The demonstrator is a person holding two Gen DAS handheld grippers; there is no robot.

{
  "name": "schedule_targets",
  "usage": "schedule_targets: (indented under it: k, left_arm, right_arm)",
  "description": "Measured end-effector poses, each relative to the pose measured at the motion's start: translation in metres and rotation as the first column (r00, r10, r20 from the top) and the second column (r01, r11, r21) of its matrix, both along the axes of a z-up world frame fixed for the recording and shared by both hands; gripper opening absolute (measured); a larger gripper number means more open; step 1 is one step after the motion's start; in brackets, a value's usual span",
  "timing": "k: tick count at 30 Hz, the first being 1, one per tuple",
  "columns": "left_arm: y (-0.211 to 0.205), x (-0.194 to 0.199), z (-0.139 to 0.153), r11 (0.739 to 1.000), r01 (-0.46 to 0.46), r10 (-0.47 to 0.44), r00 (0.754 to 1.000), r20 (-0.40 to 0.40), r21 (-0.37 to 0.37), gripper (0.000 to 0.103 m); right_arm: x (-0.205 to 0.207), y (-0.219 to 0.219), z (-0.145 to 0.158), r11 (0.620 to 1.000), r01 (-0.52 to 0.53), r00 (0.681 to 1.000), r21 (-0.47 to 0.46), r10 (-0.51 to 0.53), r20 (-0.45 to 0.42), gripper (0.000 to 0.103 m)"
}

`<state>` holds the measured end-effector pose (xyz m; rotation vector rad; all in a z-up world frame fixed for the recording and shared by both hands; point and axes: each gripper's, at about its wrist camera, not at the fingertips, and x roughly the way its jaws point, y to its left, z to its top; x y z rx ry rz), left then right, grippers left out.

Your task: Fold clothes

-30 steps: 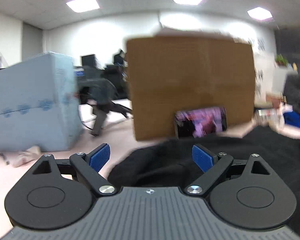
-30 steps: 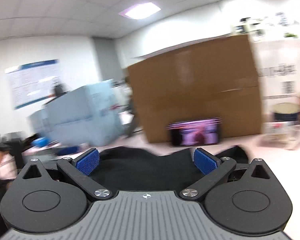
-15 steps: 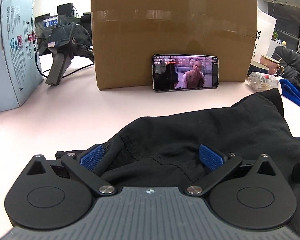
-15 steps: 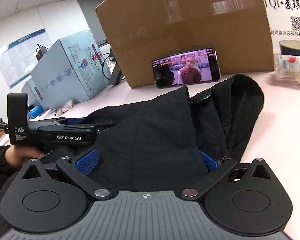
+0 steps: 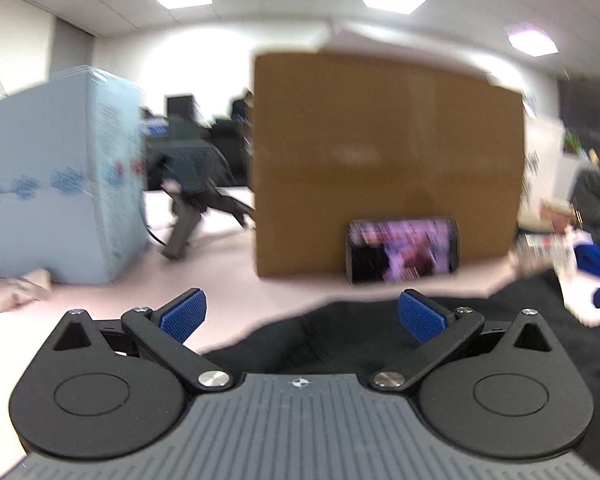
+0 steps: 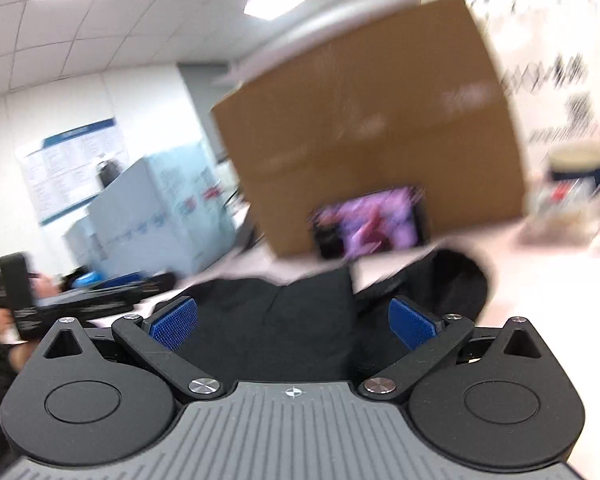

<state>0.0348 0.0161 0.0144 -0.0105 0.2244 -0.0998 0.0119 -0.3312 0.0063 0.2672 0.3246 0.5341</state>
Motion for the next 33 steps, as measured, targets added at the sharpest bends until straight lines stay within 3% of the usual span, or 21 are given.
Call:
schedule_targets:
  k: [6, 9, 14, 18, 21, 25, 33]
  left_arm:
    - [0.023, -0.019, -0.005, 0.994, -0.101, 0.103, 0.993, 0.066, -0.028, 0.103]
    - [0.029, -0.022, -0.012, 0.989, -0.14, 0.143, 0.987, 0.08, -0.038, 0.103]
    - [0.022, -0.02, -0.015, 0.986, -0.167, 0.164, 0.982, 0.09, 0.029, 0.103]
    - [0.02, -0.023, -0.015, 0.979, -0.203, 0.196, 0.971, 0.133, 0.035, 0.103]
    - [0.018, -0.023, -0.015, 0.971, -0.238, 0.231, 0.96, 0.158, 0.027, 0.103]
    - [0.012, -0.021, -0.015, 0.971, -0.232, 0.219, 0.963, 0.158, 0.066, 0.103]
    - [0.015, -0.017, -0.017, 0.982, -0.18, 0.173, 0.979, 0.105, 0.056, 0.103]
  right_arm:
    - [-0.009, -0.029, 0.001, 0.965, 0.249, 0.955, -0.084, -0.231, 0.185, 0.103]
    - [-0.009, -0.039, -0.003, 0.929, 0.363, 0.908, -0.078, -0.333, 0.254, 0.103]
    - [-0.015, -0.037, -0.009, 0.86, 0.492, 0.832, -0.133, -0.42, 0.362, 0.103]
    - [-0.021, -0.039, -0.007, 0.846, 0.516, 0.816, -0.133, -0.438, 0.378, 0.103]
    - [-0.02, -0.04, -0.005, 0.849, 0.51, 0.822, -0.136, -0.434, 0.369, 0.103]
    - [-0.017, -0.038, -0.004, 0.852, 0.506, 0.824, -0.138, -0.429, 0.37, 0.103]
    - [-0.018, -0.039, -0.003, 0.857, 0.5, 0.829, -0.124, -0.431, 0.357, 0.103]
